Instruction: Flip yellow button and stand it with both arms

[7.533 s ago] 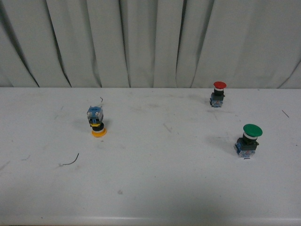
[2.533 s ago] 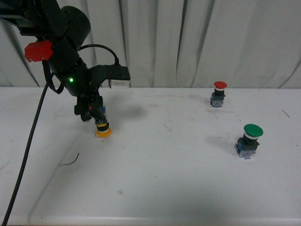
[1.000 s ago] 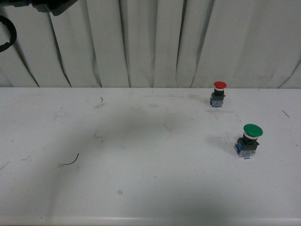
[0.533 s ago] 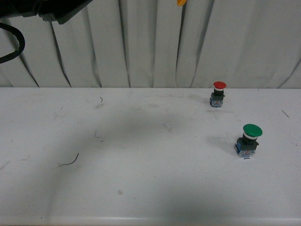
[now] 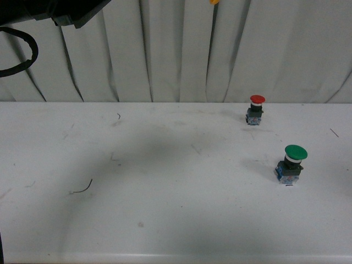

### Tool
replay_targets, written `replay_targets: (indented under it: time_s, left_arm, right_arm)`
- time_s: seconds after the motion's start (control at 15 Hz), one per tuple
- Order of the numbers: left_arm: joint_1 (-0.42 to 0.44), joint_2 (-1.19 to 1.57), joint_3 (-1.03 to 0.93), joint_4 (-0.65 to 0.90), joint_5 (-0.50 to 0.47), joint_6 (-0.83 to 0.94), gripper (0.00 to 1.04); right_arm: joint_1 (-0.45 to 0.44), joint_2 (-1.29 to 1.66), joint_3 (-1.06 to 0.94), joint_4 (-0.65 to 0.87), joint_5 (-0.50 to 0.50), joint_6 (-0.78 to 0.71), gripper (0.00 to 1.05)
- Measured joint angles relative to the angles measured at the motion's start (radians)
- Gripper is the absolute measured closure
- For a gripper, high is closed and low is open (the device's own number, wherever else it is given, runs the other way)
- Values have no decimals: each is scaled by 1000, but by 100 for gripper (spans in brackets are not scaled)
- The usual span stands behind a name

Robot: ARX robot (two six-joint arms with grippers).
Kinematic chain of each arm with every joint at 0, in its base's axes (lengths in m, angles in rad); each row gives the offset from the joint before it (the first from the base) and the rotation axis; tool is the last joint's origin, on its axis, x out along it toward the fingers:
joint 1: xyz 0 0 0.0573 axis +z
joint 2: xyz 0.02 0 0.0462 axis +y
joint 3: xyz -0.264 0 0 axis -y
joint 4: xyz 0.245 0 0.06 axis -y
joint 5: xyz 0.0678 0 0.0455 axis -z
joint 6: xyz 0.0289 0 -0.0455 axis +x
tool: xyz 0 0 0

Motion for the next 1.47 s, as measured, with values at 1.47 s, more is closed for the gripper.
replay_targets:
  time_s: [1.47]
  left_arm:
    - [6,28,1,1,-4,-54,76]
  right_arm:
    - [344,472,323,183,-295,952,6]
